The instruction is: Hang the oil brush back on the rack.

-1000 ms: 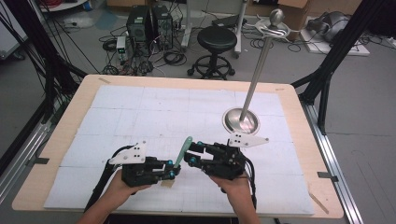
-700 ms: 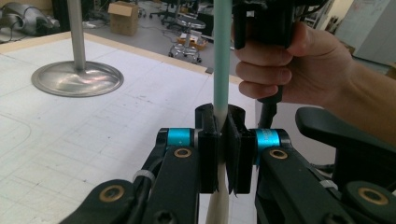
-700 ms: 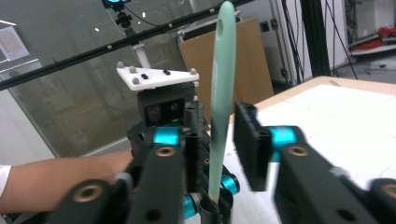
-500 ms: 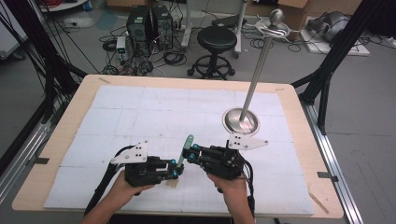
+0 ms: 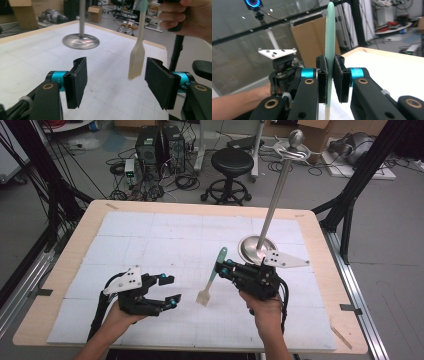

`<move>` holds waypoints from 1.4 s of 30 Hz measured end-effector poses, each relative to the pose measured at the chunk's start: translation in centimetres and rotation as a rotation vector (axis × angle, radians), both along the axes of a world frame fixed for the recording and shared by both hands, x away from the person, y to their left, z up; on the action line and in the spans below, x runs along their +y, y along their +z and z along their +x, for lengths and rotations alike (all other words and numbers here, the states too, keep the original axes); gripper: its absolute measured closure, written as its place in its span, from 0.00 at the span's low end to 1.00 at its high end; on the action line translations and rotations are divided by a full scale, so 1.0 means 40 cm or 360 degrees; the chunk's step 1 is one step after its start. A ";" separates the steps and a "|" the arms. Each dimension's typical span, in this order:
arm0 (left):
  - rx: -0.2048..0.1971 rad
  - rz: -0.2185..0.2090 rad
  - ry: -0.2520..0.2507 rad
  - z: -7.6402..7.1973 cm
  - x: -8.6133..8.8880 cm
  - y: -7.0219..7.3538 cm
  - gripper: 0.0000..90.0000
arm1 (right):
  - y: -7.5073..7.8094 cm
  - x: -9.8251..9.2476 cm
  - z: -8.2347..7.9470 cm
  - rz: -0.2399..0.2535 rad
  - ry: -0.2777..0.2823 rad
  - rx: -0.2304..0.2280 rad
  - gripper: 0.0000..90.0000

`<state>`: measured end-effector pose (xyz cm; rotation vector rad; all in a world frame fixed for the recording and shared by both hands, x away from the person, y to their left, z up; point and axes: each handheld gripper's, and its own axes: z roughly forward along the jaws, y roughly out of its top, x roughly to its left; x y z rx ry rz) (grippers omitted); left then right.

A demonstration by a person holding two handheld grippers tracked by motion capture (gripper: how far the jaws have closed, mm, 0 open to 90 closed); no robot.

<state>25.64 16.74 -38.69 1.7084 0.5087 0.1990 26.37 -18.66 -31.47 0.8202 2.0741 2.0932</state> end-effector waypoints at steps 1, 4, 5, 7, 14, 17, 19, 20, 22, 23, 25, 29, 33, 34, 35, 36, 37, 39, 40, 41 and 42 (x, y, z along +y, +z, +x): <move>0.0011 -0.0008 0.0038 0.001 0.015 -0.006 0.34 | 0.005 -0.003 0.003 -0.0007 -0.0011 0.0004 0.92; 0.0020 -0.0022 0.0114 0.004 0.054 -0.018 0.30 | 0.034 -0.016 0.019 -0.0042 -0.0066 -0.0011 0.92; 0.0020 -0.0020 0.0128 0.003 0.062 -0.021 0.30 | 0.045 -0.020 0.025 -0.0050 -0.0082 -0.0022 0.92; 0.0012 0.0000 0.0164 0.003 0.085 -0.030 0.30 | 0.065 -0.029 0.038 -0.0070 -0.0112 -0.0023 0.92; -0.0007 0.0026 0.0211 0.003 0.115 -0.043 0.28 | 0.144 -0.079 0.095 -0.0137 -0.0301 -0.0029 0.92; -0.0004 0.0020 0.0221 0.003 0.116 -0.046 0.27 | 0.183 -0.101 0.118 -0.0156 -0.0366 -0.0050 0.92; -0.0001 0.0020 0.0220 0.004 0.117 -0.047 0.24 | 0.210 -0.114 0.131 -0.0168 -0.0402 -0.0057 0.92; 0.0003 0.0013 0.0214 0.004 0.118 -0.046 0.24 | 0.224 -0.118 0.138 -0.0178 -0.0420 -0.0057 0.92; 0.0001 0.0005 0.0215 0.003 0.120 -0.045 0.24 | 0.250 -0.128 0.151 -0.0184 -0.0447 -0.0060 0.92; 0.0002 -0.0004 0.0215 0.003 0.120 -0.045 0.24 | 0.263 -0.133 0.158 -0.0180 -0.0457 -0.0064 0.92; 0.0003 -0.0001 0.0214 0.003 0.122 -0.045 0.24 | 0.285 -0.141 0.171 -0.0179 -0.0479 -0.0072 0.92; 0.0006 -0.0009 0.0207 0.003 0.123 -0.045 0.24 | 0.321 -0.148 0.196 -0.0195 -0.0495 -0.0073 0.92; 0.0009 -0.0014 0.0194 0.002 0.125 -0.045 0.25 | 0.341 -0.159 0.220 -0.0185 -0.0514 -0.0064 0.92; 0.0010 -0.0018 0.0191 0.002 0.125 -0.045 0.25 | 0.344 -0.162 0.225 -0.0184 -0.0525 -0.0062 0.92; 0.0016 -0.0027 0.0192 0.002 0.126 -0.044 0.25 | 0.345 -0.164 0.228 -0.0185 -0.0530 -0.0054 0.92; 0.0014 -0.0030 0.0191 0.003 0.126 -0.044 0.25 | 0.346 -0.168 0.232 -0.0185 -0.0541 -0.0047 0.92; 0.0013 -0.0034 0.0190 0.003 0.127 -0.044 0.25 | 0.346 -0.172 0.236 -0.0181 -0.0551 -0.0052 0.92; 0.0016 -0.0037 0.0190 0.003 0.128 -0.043 0.25 | 0.345 -0.179 0.240 -0.0165 -0.0553 -0.0039 0.92; 0.0015 -0.0037 0.0192 0.003 0.128 -0.043 0.25 | 0.344 -0.182 0.242 -0.0161 -0.0560 -0.0035 0.92; 0.0014 -0.0039 0.0195 0.003 0.129 -0.043 0.25 | 0.343 -0.185 0.244 -0.0161 -0.0563 -0.0022 0.92; 0.0014 -0.0041 0.0195 0.003 0.129 -0.043 0.25 | 0.342 -0.187 0.247 -0.0161 -0.0566 -0.0016 0.92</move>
